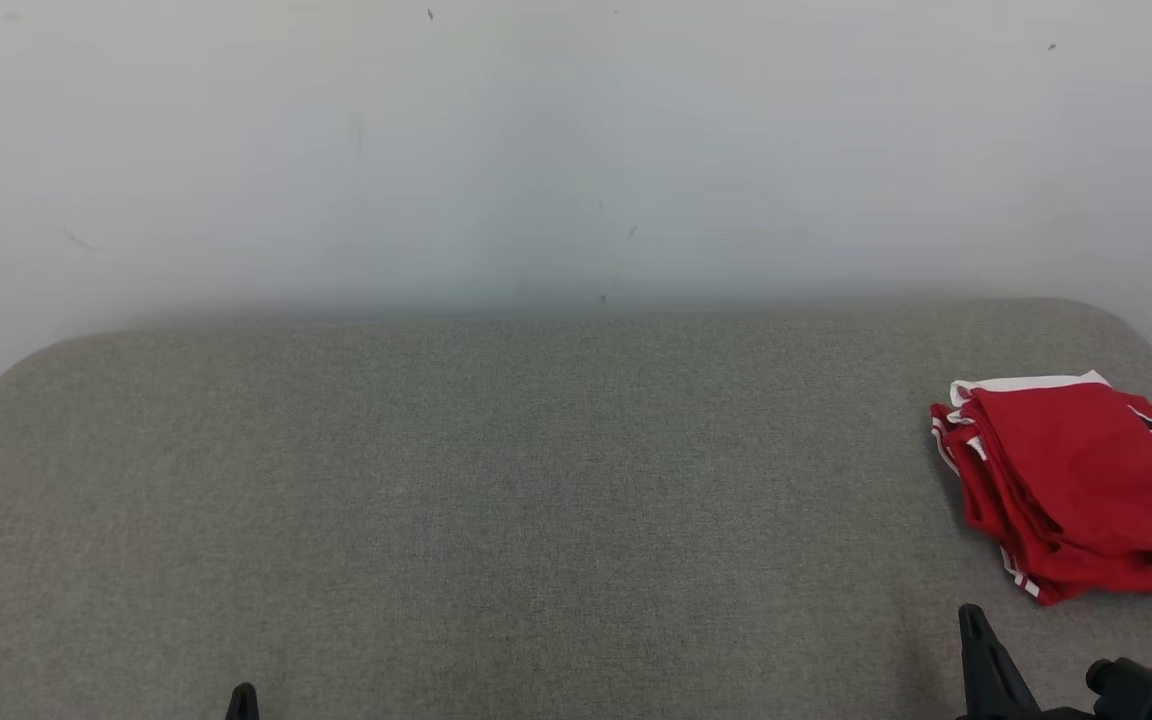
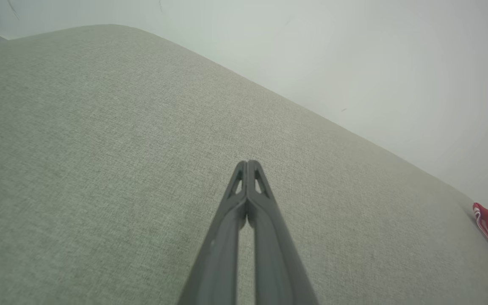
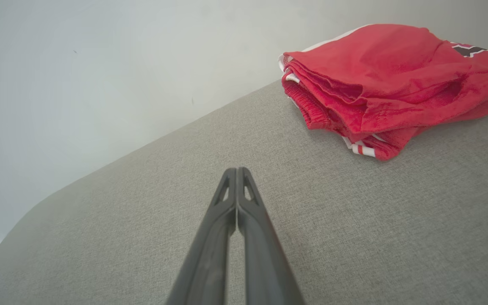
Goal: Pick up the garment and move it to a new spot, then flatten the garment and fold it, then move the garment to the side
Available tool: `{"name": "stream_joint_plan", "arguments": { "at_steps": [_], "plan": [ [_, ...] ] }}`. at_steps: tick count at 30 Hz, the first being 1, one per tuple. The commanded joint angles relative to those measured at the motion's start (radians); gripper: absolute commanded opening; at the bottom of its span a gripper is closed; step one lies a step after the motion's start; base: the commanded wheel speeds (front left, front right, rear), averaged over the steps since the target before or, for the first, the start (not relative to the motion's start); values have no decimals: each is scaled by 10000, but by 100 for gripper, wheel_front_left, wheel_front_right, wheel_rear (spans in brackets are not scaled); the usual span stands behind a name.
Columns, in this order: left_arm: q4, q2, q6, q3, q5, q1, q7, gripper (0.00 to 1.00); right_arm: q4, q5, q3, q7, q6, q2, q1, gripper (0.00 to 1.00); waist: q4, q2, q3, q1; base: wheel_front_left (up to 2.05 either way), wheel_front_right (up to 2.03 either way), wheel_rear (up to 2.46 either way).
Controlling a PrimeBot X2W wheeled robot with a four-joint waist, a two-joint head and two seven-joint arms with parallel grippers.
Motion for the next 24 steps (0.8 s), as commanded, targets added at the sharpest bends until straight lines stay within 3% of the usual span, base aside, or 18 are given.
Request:
{"name": "stream_joint_plan", "arguments": {
  "at_steps": [1,24],
  "plan": [
    [-94,35,-47,-18,-369,-364,52,0,-126,380,-83,62,-2,-19,-326,0,2,0,9,-1,0,0,0],
    [251,46,-110,-277,-3723,-1432,780,0,94,3681,-597,808,-6,8,-981,0,30,0,182,-1,0,0,0]
  ]
}}
